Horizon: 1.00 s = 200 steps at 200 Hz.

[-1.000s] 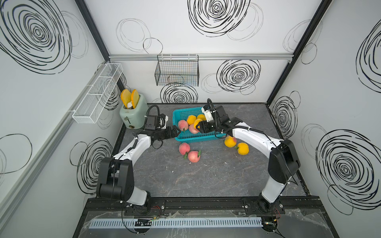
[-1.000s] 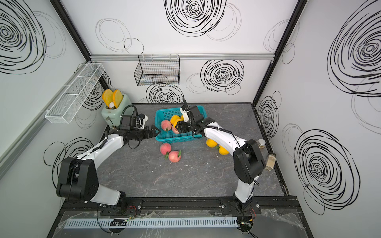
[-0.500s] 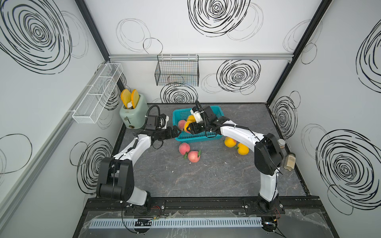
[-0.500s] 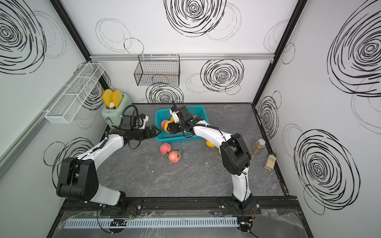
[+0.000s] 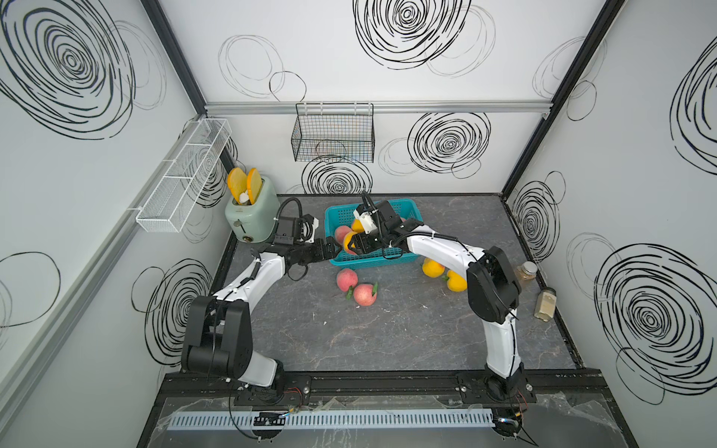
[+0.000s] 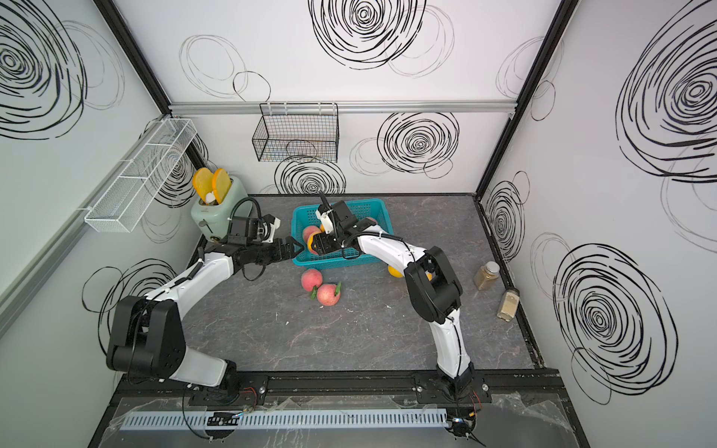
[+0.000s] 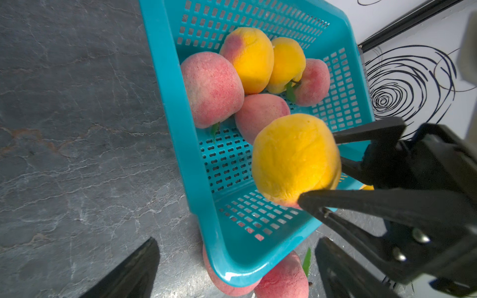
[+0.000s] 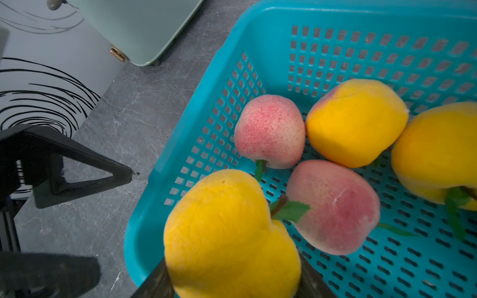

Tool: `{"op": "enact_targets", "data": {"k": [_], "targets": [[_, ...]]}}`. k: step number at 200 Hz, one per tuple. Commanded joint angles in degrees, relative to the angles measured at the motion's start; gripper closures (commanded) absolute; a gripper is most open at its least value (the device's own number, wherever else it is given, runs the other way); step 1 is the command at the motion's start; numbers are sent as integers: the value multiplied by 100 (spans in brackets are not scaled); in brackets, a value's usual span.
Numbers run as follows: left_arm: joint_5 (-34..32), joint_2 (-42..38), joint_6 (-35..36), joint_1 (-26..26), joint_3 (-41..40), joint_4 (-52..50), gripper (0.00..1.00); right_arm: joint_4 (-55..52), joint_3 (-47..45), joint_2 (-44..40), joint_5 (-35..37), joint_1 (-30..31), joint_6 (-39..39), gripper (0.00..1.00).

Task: Put the peaches into the basket
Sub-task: Place the peach in the basket.

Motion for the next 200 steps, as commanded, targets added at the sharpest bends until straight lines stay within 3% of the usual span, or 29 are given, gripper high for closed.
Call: {"op": "enact_targets", "data": {"k": [1,59,128,200], "targets": [[57,-1,5,-29,-46,134,2,-288,238,167,-94,63,-132,37],[57,-2,1,-29,-46,136,2,-423,435,438,-34,137,-185,33],[64,-2,1,-29,-41,134,2,-482,491,447,30,186,-211,20],[55,-2,1,-29,-43,134,2,-461,514,327,13,190,-202,18]]}}
